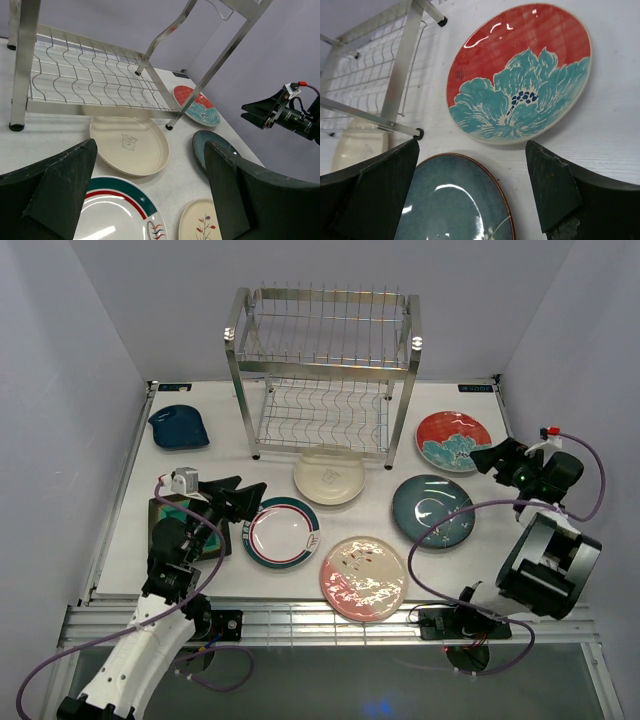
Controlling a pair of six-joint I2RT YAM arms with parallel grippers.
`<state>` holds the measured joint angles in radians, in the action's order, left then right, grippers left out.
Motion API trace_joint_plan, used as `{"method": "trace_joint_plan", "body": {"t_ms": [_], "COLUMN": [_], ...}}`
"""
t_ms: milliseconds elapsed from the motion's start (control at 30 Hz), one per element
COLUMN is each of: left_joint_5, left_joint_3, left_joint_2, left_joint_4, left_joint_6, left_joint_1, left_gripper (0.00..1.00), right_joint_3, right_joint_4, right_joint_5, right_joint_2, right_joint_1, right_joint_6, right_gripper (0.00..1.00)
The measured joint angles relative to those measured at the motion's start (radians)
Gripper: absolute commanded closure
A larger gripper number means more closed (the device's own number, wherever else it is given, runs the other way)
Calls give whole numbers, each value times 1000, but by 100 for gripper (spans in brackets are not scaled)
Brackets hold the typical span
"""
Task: Load the plates into the dish rack
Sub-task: Pick up the plate from the corner of the board.
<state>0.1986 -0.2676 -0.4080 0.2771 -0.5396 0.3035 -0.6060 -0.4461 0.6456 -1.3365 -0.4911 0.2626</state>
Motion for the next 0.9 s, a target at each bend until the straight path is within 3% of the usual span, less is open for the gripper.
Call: {"method": "trace_joint_plan", "body": {"t_ms": [133,300,900], "left_joint_5": [2,8,5], "left_joint_3": [0,0,0], "left_joint_2": [-57,-76,-111], "left_joint_4": [-1,-1,8], "left_joint_6": [0,0,-14], "left_joint_1": [0,0,0], "left_gripper": [2,2,2], "right_joint_3": [-64,-77,-169], "right_joint_4": [-43,-95,-112], "right_joint_5": [162,253,157], "right_joint_2": [-191,-319,-444], "right_joint_1": [-100,-143,-120], "right_joint_6": [135,248,309], "right_gripper": [3,3,0]}}
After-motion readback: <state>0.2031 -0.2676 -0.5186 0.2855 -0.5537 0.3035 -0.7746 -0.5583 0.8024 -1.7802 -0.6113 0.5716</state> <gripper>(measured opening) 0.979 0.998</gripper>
